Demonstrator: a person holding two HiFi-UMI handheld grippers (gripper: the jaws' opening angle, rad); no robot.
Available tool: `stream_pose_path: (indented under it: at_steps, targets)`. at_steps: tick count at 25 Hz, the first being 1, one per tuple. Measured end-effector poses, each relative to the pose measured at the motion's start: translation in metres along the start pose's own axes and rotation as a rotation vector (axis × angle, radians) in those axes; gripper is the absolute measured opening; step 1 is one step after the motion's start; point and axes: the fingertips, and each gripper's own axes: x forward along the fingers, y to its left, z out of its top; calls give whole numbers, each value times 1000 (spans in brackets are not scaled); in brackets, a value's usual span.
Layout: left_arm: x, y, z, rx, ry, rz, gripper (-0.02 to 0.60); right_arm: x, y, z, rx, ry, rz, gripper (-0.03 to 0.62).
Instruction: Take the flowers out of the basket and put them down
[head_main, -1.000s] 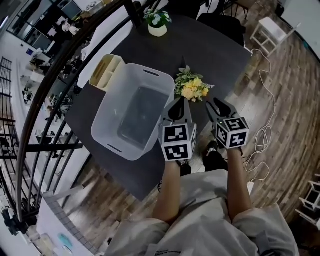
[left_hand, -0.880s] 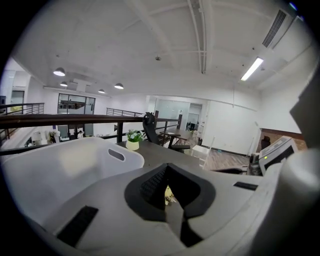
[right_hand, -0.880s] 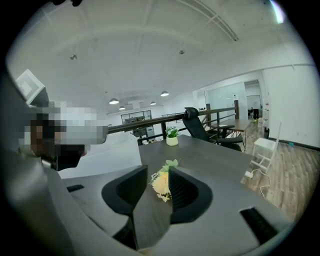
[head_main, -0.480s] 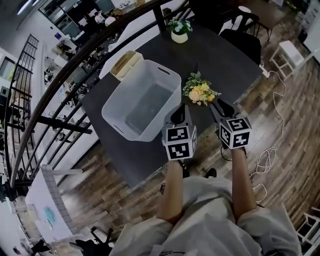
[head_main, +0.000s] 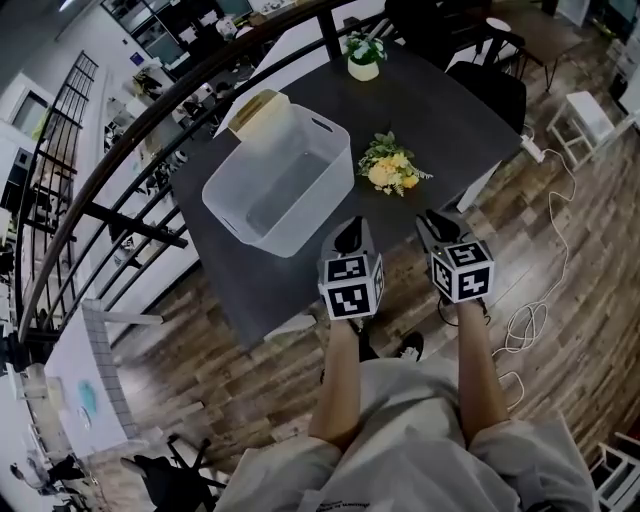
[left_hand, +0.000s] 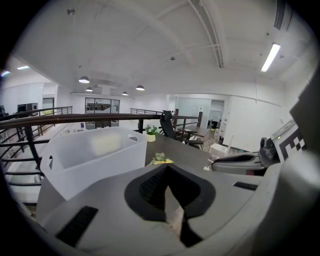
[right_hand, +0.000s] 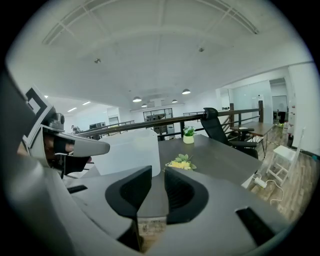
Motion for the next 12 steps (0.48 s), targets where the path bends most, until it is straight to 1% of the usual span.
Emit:
stream_pose_path:
  at_steps: [2, 3, 5, 10, 12]
  targets:
    - [-9, -6, -11, -14, 5, 14, 3, -12, 1, -6, 2, -10, 7, 74]
    - [-13, -9, -16, -21, 8, 20, 3, -18, 1, -9, 2, -13, 9, 31]
    - [-20, -16, -26, -33, 14, 29, 2, -28, 0, -15, 7, -17, 8, 3]
    - [-33, -32, -44, -48, 1, 44, 2, -46, -5, -32, -9, -19, -6, -3]
    - [-36, -37, -51, -44, 1, 46, 2, -48, -4, -34, -4, -33, 2, -3]
